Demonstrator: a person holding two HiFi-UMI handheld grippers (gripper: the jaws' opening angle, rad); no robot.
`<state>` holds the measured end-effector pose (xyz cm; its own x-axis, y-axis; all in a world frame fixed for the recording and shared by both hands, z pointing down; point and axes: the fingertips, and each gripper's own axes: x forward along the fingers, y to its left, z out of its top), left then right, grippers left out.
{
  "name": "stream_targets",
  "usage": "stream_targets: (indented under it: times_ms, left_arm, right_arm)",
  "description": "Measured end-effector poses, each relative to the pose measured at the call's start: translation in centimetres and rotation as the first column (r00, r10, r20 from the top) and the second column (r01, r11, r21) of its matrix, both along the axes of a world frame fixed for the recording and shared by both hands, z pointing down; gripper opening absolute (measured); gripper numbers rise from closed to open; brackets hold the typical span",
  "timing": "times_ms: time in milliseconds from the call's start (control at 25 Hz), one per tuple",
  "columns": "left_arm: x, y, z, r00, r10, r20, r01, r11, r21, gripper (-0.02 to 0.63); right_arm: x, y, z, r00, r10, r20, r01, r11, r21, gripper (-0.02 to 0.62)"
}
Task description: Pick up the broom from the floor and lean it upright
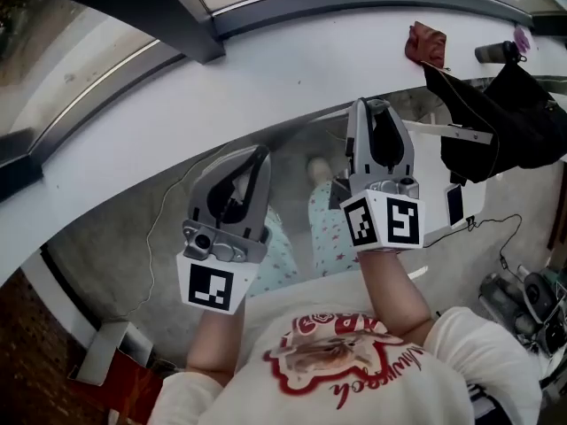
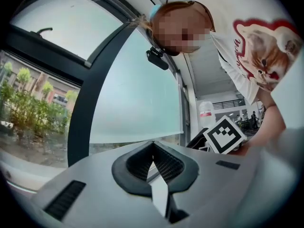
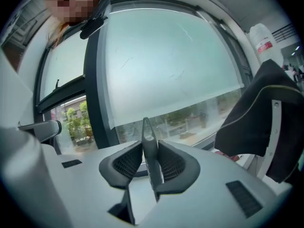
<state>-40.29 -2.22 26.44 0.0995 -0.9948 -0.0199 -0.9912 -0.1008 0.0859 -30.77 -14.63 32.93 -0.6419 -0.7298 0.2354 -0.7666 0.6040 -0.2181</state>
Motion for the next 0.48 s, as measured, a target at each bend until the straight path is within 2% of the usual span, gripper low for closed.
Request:
stream_targets:
  times_ms: [200, 280, 480]
  left_arm:
    - [-2.0, 0.6, -0.4, 0.981, 0.193, 0.021, -0.193, 0.981, -0.011, 0.021]
    - [-2.9, 0.9, -0.4, 0.969, 0.246, 0.031, -0.245, 0.969, -0.021, 0.021]
    - [-4.8, 0.7, 0.4, 0.965, 0.263, 0.015, -0.263, 0.965, -0.024, 0.021]
  right_arm:
    - [-0.2, 0.5, 0.2, 0.976, 0.216, 0.022, -0.216, 0.976, 0.025, 0.114]
    - [-0.8, 0.9, 0.2, 0.967, 0.256, 0.019, -0.257, 0.965, 0.045, 0.114]
    - [-1.3, 1.5, 0.0, 0.955, 0.296, 0.031, -0.297, 0.952, 0.069, 0.117]
